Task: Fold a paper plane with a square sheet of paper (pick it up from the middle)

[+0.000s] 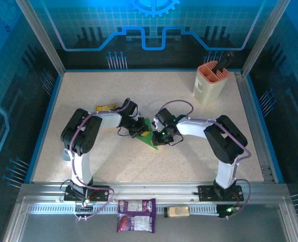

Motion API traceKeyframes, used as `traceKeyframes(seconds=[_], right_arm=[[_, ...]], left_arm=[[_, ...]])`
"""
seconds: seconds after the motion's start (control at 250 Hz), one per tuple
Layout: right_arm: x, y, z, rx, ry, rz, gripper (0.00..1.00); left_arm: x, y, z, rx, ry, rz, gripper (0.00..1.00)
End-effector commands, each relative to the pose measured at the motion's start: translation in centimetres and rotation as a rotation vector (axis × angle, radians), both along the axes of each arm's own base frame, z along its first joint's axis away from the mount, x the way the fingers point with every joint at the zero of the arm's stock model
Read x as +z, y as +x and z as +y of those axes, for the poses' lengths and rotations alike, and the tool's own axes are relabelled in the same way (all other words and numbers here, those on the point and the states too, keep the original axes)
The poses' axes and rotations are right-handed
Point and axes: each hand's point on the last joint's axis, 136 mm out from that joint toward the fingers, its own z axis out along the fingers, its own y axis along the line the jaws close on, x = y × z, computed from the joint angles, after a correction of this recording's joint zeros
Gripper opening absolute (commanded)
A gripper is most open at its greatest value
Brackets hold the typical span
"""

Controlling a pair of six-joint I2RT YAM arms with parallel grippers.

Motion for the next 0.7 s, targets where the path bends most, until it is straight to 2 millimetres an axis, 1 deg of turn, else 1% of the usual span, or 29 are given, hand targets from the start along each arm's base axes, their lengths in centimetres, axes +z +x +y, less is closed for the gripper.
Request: traceKeyframes(seconds=[0.0,0.244,0.292,0.38,0.503,0.555,0.603,0.695], right_arm=[[-1.6,-4.2,-3.2,0.026,-0.114,0.123,0.14],[-1.6,-6.3,-5.2,0.017,-0.138,0.153,0.13],[-1.5,-6.3,-5.5,0.009,-0.142,0.147,0.13],[-0.4,-5.5,-5.3,-0.001,-0.119,0.105,0.14],[2.5,-3.4,-3.7,-0.005,-0.044,0.006,0.15],[3.4,-2.7,-2.8,0.0,-0.016,-0.024,0.16],[3.8,-2.1,-2.0,0.006,0.001,-0.035,0.16],[3.7,-1.3,-0.2,0.022,0.026,-0.034,0.15]], left_arm=[[-6.8,-4.1,4.9,0.054,0.286,0.198,0.05],[-6.8,-4.1,4.9,0.052,0.286,0.196,0.05],[-6.8,-4.1,4.8,0.05,0.285,0.194,0.05],[-6.7,-4.0,4.8,0.049,0.281,0.192,0.05],[-6.6,-4.1,4.8,0.049,0.277,0.19,0.05],[-6.5,-4.1,4.7,0.047,0.275,0.186,0.05],[-6.4,-4.0,4.7,0.047,0.274,0.185,0.05],[-6.4,-4.0,4.6,0.047,0.271,0.186,0.04]])
